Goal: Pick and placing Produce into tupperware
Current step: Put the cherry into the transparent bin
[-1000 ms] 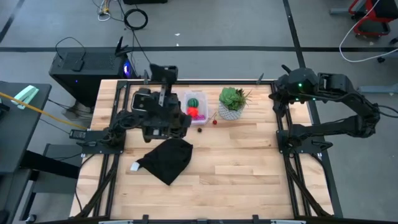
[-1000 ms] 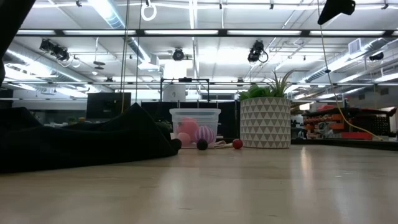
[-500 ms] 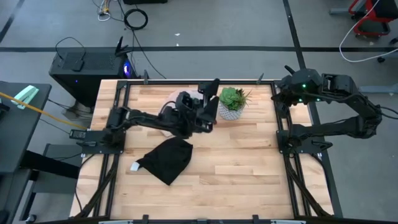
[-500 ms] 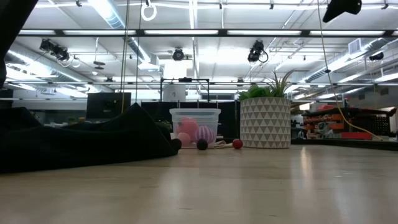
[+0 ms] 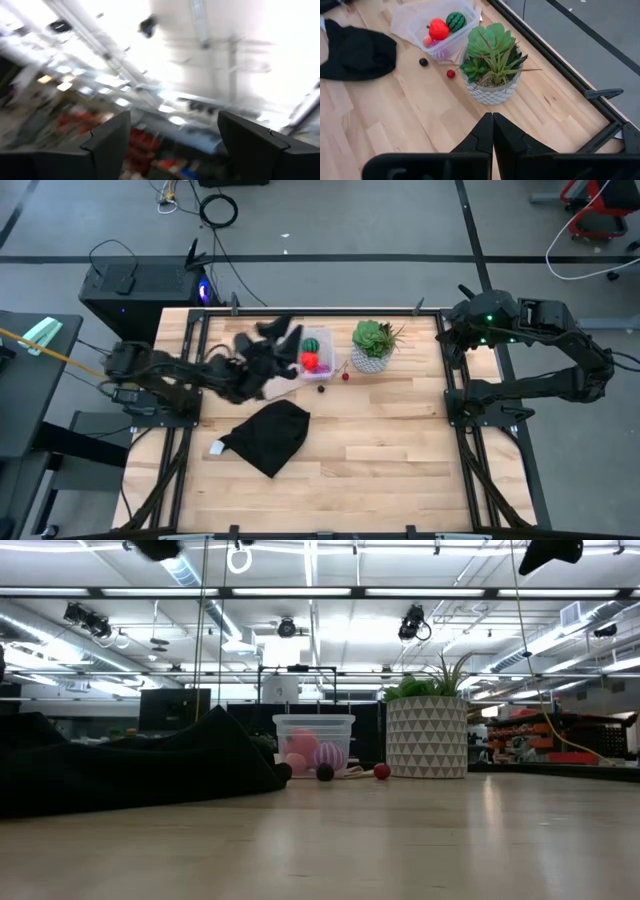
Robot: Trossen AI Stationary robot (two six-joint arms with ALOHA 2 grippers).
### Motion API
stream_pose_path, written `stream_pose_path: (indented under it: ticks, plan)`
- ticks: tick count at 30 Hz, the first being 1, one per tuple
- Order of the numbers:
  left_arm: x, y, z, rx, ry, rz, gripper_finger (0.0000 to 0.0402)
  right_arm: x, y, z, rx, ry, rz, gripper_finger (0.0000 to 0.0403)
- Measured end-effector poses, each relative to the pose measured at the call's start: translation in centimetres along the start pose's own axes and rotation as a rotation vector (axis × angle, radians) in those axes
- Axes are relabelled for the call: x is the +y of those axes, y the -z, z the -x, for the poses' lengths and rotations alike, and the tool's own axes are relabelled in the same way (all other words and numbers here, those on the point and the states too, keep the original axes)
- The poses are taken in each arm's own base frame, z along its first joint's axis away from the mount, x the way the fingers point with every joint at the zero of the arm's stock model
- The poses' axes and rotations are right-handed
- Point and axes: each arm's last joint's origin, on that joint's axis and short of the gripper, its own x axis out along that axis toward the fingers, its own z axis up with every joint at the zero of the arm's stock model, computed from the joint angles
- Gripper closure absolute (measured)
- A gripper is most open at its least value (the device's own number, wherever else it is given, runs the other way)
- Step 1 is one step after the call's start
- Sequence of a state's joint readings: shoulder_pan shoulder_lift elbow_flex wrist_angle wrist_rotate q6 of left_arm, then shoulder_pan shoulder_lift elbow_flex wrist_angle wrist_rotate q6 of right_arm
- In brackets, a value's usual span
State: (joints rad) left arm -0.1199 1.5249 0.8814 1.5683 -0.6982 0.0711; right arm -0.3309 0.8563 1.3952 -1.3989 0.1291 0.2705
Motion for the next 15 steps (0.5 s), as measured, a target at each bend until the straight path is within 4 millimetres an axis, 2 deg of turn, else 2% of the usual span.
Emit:
stream_pose_path:
  ticks: [3,7,12,15]
  plan:
    - [1.5,-0.3,3.0,0.115,-0.114,-0.033,0.0096,0.1,-0.3,0.0,-0.025,-0.007,-0.026,0.0387]
    - [3.0,0.4,6.9,0.291,-0.266,-0.040,0.0095,0.3,-1.1,-0.3,-0.079,-0.024,-0.068,0.0387]
    - [3.5,1.6,10.6,0.473,-0.299,0.029,0.0095,0.9,-2.5,-1.3,-0.113,-0.037,-0.112,0.0387]
    - [3.7,2.9,12.4,0.614,-0.315,0.009,0.0097,1.3,-3.3,-2.6,-0.076,-0.025,-0.111,0.0387]
